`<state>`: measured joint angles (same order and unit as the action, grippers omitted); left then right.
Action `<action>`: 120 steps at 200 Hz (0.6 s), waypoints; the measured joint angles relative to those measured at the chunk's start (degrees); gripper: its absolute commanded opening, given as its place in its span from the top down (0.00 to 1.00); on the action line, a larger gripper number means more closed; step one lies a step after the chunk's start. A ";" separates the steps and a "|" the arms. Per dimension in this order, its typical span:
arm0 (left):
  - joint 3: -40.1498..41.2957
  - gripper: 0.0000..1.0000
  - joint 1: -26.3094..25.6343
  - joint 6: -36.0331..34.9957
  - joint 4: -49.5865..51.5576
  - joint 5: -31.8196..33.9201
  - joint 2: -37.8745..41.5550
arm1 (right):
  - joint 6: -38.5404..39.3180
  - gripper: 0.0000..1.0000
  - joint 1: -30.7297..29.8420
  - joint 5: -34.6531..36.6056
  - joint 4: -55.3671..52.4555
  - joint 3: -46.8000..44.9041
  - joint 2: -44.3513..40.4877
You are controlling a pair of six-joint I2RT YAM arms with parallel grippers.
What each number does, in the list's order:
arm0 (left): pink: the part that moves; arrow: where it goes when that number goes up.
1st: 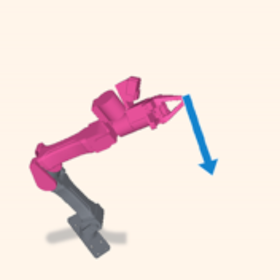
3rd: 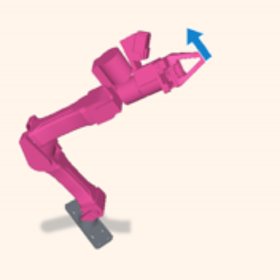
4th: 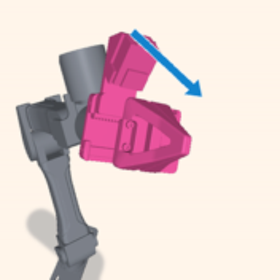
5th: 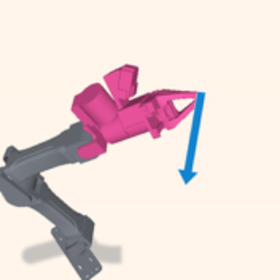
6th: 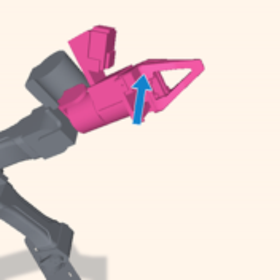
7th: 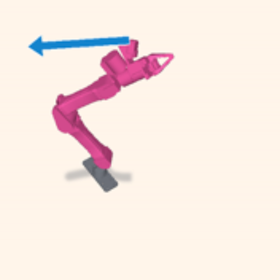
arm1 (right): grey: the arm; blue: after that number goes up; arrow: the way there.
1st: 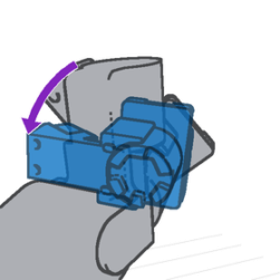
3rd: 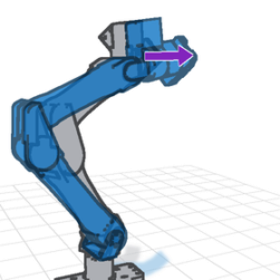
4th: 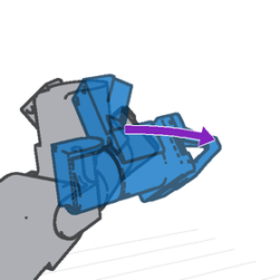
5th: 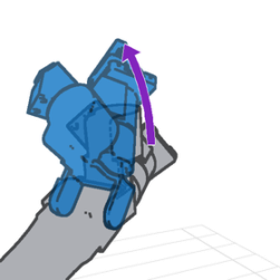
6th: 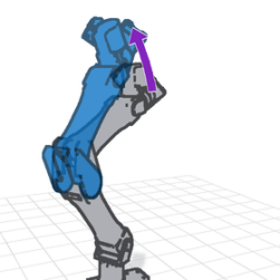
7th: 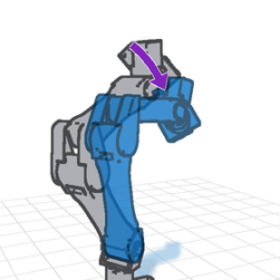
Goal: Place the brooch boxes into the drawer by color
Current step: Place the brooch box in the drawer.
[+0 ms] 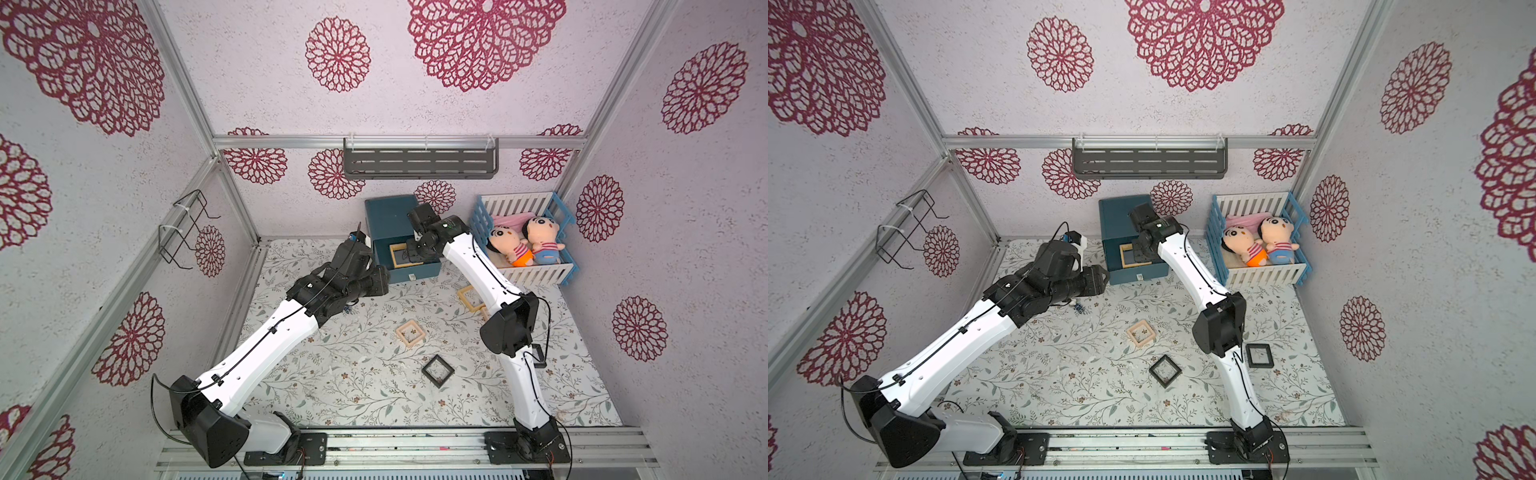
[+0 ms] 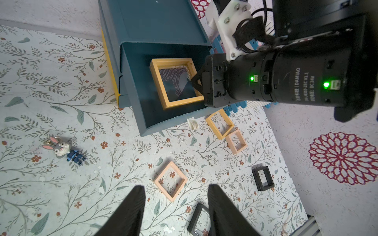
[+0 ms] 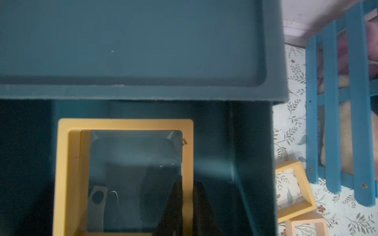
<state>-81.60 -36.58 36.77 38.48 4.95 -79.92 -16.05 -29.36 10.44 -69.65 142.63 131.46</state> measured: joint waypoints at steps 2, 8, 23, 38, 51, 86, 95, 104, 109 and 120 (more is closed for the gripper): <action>0.00 0.44 0.00 0.00 0.00 -0.02 0.00 | 0.00 0.88 0.00 -0.04 0.02 0.00 0.04; 0.00 0.44 0.00 0.02 0.00 -0.20 -0.02 | 0.00 0.85 0.00 -0.09 0.07 0.00 0.17; 0.00 0.44 0.00 0.11 -0.02 -0.50 -0.02 | 0.00 0.79 0.00 -0.28 0.09 0.00 0.46; 0.00 0.44 0.00 0.13 -0.02 -0.81 -0.02 | -0.13 0.74 0.00 -0.44 0.15 0.00 0.66; 0.00 0.44 0.00 0.13 -0.02 -1.03 -0.02 | -0.07 0.73 0.00 -0.81 0.28 0.00 0.66; 0.00 0.44 0.00 0.11 -0.02 -1.25 -0.02 | -0.20 0.70 0.00 -0.85 1.53 0.00 0.66; 0.00 0.44 0.00 0.11 0.00 -1.27 -0.02 | -0.24 0.69 0.00 -0.81 1.84 0.00 0.63; 0.00 0.44 0.00 0.11 -0.02 -1.27 -0.02 | -0.52 0.69 0.00 -0.79 2.25 0.00 0.59; 0.00 0.44 0.00 0.11 0.00 -1.27 -0.02 | -0.63 0.69 0.00 -0.72 2.47 0.00 0.55; 0.00 0.44 0.00 0.09 -0.02 -1.29 -0.02 | -1.11 0.69 0.00 -0.50 3.15 0.00 0.17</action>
<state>-81.60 -36.58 36.86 38.46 3.66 -79.94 -17.17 -29.36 9.93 -66.50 142.63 131.63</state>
